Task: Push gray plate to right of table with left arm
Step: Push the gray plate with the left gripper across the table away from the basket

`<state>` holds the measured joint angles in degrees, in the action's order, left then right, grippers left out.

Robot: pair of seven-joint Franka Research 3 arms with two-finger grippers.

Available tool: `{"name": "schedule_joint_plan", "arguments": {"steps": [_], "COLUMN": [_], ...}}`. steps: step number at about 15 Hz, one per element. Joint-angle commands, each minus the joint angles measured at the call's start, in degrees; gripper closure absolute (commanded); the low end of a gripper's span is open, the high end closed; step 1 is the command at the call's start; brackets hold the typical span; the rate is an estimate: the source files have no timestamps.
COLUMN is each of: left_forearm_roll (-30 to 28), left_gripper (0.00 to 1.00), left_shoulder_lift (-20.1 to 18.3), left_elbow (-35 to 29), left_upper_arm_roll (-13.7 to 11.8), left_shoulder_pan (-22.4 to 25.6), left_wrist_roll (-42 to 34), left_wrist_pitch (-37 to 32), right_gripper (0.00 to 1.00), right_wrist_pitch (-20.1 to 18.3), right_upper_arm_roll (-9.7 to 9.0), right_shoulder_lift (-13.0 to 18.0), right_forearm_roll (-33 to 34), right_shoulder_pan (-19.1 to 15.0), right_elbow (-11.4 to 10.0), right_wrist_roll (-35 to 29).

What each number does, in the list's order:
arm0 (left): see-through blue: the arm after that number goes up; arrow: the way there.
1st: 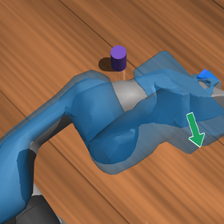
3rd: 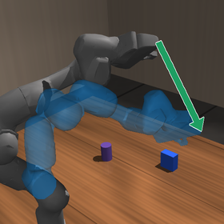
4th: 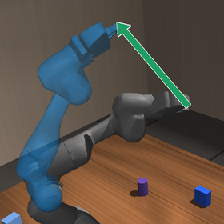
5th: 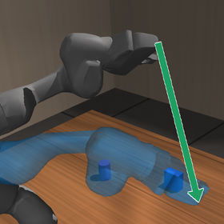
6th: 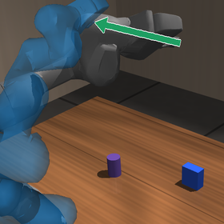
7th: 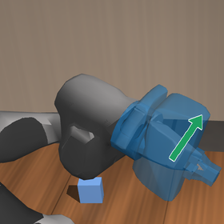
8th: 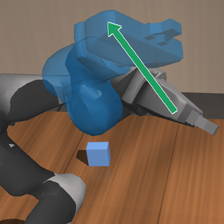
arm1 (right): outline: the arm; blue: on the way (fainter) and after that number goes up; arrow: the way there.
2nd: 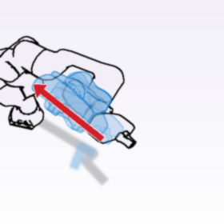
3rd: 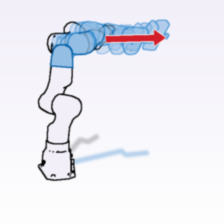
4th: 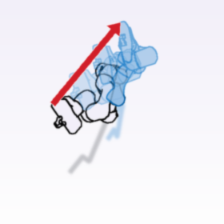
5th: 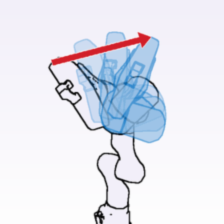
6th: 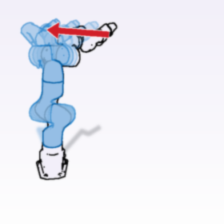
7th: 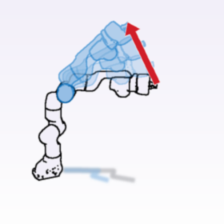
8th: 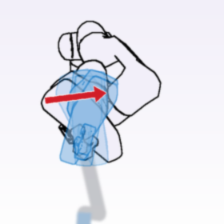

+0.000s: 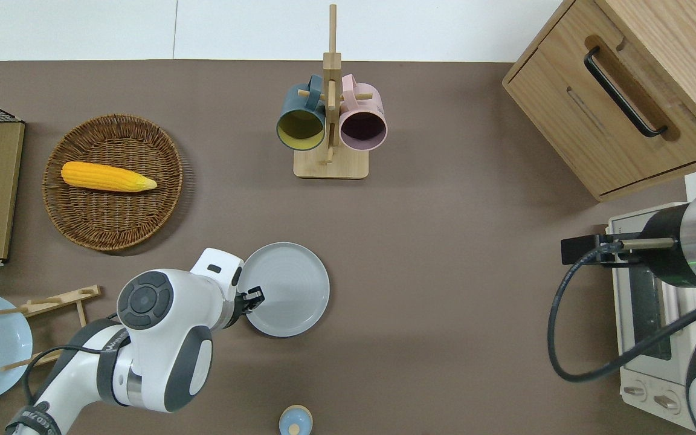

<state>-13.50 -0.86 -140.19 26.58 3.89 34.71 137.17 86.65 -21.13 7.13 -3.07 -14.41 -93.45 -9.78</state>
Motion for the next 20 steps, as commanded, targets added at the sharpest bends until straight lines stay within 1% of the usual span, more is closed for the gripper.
{"name": "schedule_joint_plan", "arguments": {"steps": [1, 4, 6, 7, 11, 13, 17, 20], "left_forearm_roll": [-0.7, -1.3, -3.5, -4.2, -4.6, -4.7, -6.3, -6.3], "left_gripper": [1.00, 1.00, 1.00, 1.00, 1.00, 1.00, 1.00, 1.00], "left_shoulder_lift": [0.9, 1.0, 1.2, 1.6, 4.1, 5.5, 8.0, 9.8], "left_elbow": [-1.0, -1.0, -1.0, -1.0, -0.9, -0.8, 0.6, 1.9], "left_upper_arm_roll": [2.9, 4.2, 5.1, 5.4, 5.3, 4.7, 0.8, -0.3], "left_shoulder_pan": [-1.3, -1.9, -2.6, -3.3, -8.2, -10.8, -16.4, -19.6], "left_wrist_roll": [5.8, 8.8, 10.4, 11.2, 16.2, 17.8, 19.0, 22.3], "left_wrist_pitch": [1.8, 2.9, 3.8, 4.6, 9.6, 12.1, 15.0, 16.6], "right_gripper": [0.005, 0.005, 0.005, 0.005, 0.005, 0.005, 0.005, 0.005], "right_wrist_pitch": [0.0, 0.0, 0.0, 0.0, 0.0, 0.0, 0.0, -0.1], "right_upper_arm_roll": [-0.84, -0.84, -0.84, -0.84, -0.84, -0.84, -0.84, -0.84], "right_shoulder_lift": [1.6, 1.6, 1.6, 1.6, 1.6, 1.6, 1.6, 1.6], "right_forearm_roll": [-1.2, -1.2, -1.2, -1.2, -1.2, -1.2, -1.2, -1.2], "right_shoulder_pan": [-1.4, -1.4, -1.4, -1.4, -1.4, -1.4, -1.4, -1.4], "right_elbow": [-1.6, -1.6, -1.6, -1.6, -1.6, -1.6, -1.6, -1.6], "right_wrist_roll": [-0.6, -0.6, -0.6, -0.6, -0.6, -0.6, -0.6, -0.6]}}
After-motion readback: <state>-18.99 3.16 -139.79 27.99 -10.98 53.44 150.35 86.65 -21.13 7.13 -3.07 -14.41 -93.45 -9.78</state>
